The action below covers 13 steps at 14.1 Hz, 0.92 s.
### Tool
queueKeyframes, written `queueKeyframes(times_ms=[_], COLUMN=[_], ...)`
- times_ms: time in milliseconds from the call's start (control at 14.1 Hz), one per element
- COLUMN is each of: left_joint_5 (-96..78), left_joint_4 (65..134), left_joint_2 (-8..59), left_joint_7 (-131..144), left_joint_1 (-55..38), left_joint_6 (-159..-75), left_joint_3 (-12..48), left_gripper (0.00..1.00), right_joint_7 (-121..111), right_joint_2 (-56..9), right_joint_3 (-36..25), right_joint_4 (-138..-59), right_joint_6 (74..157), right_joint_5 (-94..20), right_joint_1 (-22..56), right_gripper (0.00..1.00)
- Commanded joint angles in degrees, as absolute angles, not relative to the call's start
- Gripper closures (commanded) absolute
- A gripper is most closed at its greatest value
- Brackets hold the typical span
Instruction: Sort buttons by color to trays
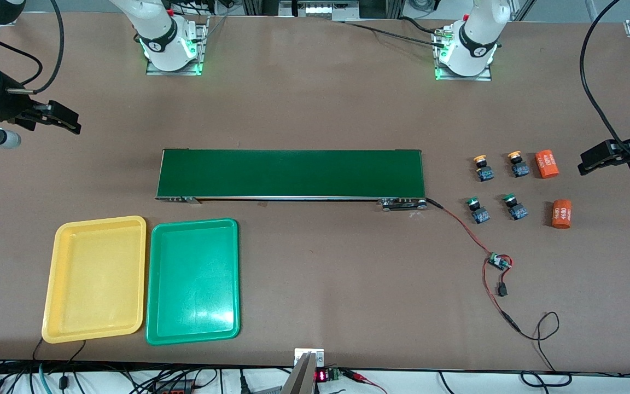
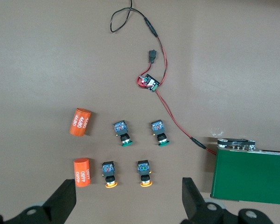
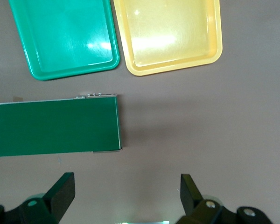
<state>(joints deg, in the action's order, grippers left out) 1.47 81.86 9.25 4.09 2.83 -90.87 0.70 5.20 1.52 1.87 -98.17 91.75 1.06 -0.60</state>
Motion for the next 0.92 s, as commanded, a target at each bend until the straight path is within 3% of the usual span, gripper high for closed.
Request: queueKeyframes(times_ms=[0,848], left_joint_5=[0.79,1.32], left_joint_4=[83.31,83.58], left_joint_2=[7.31,9.67], left_joint_7=[2.81,3.60], left_joint_1=[2.81,2.99], left_joint_6=[-89.91,-90.16], left_joint_3=[0.53,-0.17], left_gripper=[0.00,0.00], right_joint_7=[6.06,4.84], right_joint_2=[0.53,-2.10], right_joint_3=[2.37,2.37], right_joint_4=[-96.94,-96.94], right_joint_6=[91.93,91.94], right_joint_5=[1.41,1.49], right_joint_1=[-0.79,-0.97], right_gripper=[0.00,0.00])
